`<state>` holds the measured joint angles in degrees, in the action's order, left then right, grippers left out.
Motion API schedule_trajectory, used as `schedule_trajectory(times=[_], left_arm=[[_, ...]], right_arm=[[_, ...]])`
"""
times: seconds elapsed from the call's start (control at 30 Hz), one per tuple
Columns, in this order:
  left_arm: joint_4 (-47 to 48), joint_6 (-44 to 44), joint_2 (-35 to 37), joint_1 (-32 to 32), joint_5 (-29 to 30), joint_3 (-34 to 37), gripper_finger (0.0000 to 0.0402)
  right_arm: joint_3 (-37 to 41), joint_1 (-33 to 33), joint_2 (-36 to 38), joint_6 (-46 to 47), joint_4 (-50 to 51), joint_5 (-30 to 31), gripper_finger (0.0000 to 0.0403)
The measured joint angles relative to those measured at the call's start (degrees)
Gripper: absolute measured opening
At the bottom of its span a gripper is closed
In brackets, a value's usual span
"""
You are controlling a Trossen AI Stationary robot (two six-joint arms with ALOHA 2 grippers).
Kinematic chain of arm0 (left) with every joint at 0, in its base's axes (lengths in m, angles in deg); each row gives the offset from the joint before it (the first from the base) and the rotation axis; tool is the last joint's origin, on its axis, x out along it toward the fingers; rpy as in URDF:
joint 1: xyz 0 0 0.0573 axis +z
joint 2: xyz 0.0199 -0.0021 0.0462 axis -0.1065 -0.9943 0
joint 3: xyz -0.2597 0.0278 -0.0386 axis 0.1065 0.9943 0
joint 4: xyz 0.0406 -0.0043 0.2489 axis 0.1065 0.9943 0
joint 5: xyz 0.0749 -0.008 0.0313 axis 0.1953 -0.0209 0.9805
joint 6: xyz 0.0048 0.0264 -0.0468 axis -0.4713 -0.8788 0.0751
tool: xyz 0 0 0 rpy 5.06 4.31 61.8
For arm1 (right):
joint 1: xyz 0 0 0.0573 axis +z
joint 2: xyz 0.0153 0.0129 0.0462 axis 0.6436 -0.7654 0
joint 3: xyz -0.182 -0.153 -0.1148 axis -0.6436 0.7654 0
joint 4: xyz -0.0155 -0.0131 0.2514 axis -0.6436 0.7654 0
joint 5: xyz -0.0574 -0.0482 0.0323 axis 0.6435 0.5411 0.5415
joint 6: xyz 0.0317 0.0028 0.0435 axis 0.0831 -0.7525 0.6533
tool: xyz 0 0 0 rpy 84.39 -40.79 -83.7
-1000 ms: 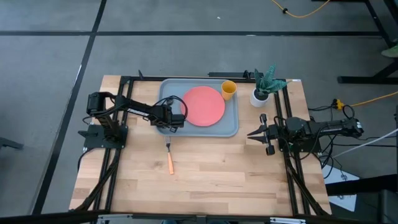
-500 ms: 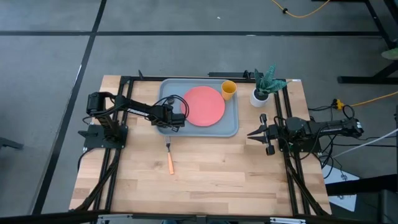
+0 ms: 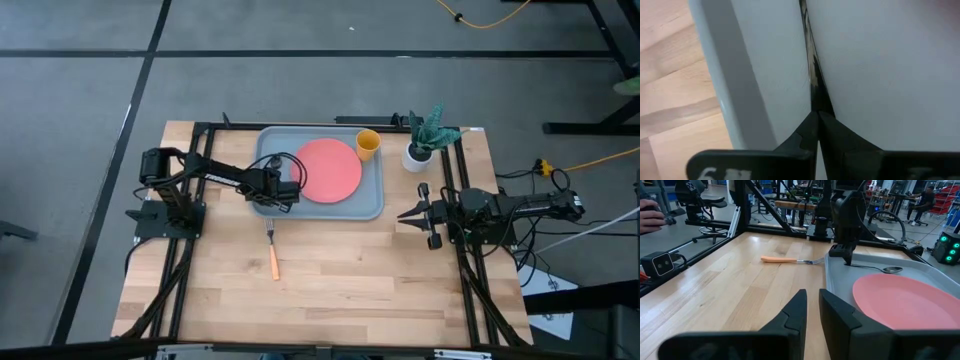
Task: Pick and place plate/cup/fork/spoon on tray
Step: Put the black spoon on the blue tray to the left of the pink plate
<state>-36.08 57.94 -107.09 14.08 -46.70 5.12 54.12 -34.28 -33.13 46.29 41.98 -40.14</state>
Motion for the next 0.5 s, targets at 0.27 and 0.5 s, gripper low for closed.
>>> schedule_trajectory(times=[0.27, 0.5], left_arm=[[-1.45, 0.00, 0.00, 0.00, -0.61, -0.04, 0.0009], [-2.89, 0.39, 0.00, 0.00, -0.77, -0.07, 0.0009]], right_arm=[[0.00, 0.01, 0.01, 0.00, -0.01, -0.01, 0.0056], [0.00, 0.01, 0.01, -0.01, 0.01, -0.01, 0.0056]])
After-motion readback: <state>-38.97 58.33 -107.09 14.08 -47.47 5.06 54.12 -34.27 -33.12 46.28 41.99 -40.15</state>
